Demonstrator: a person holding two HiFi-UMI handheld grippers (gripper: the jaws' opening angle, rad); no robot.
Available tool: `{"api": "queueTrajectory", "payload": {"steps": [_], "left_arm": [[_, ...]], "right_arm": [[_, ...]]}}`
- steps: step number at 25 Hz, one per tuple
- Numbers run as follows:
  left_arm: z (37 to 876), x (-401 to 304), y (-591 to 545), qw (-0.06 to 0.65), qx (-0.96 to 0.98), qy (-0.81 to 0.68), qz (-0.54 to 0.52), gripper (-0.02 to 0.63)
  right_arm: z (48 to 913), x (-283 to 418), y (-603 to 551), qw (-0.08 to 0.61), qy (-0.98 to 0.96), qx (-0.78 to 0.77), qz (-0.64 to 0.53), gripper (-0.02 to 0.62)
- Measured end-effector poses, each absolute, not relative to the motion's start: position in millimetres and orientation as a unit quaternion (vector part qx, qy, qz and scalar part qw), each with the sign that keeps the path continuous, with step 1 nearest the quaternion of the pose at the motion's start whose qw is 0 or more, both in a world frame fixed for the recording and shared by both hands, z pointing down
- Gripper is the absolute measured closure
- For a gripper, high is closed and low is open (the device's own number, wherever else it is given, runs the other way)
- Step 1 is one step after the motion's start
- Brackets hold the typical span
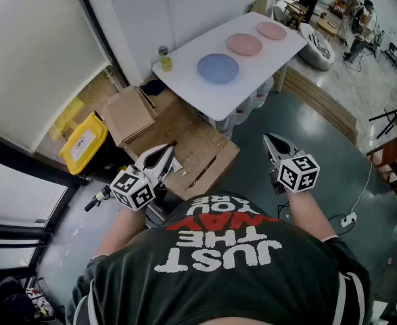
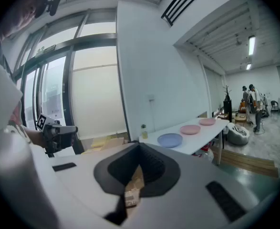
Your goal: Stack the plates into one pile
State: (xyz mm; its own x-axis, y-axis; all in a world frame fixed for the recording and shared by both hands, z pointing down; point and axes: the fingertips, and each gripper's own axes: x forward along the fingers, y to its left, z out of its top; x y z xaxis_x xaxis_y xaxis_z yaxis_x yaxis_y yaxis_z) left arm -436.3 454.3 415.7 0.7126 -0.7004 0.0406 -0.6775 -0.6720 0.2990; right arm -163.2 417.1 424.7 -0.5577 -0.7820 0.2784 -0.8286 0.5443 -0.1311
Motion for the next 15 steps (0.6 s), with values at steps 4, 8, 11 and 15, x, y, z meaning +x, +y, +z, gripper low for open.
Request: {"api": "queueTrajectory", "payload": {"steps": [4,8,11,15], "left_arm": [[417,-442,455,0.148,0.916,-0.372,-0.038,0.598],[416,-445,455,0.149,0.918,-0.366,-0.038,0.598],[417,-447,454,0.150,0.920,-0.360,-0.039,0.598],[417,-452,453,0.150,0.923,-0.353,-0.038,0.598]], "right_arm": [[427,-171,418,0.096,-0.872,0.463,0.126,0.591],[427,-175,418,0.100,-0.869,0.467,0.127,0.591],[428,-176,418,0.102,-0.865,0.474,0.128,0.591],[426,-178,416,0.095,-0.859,0.487,0.126,0.589]]}}
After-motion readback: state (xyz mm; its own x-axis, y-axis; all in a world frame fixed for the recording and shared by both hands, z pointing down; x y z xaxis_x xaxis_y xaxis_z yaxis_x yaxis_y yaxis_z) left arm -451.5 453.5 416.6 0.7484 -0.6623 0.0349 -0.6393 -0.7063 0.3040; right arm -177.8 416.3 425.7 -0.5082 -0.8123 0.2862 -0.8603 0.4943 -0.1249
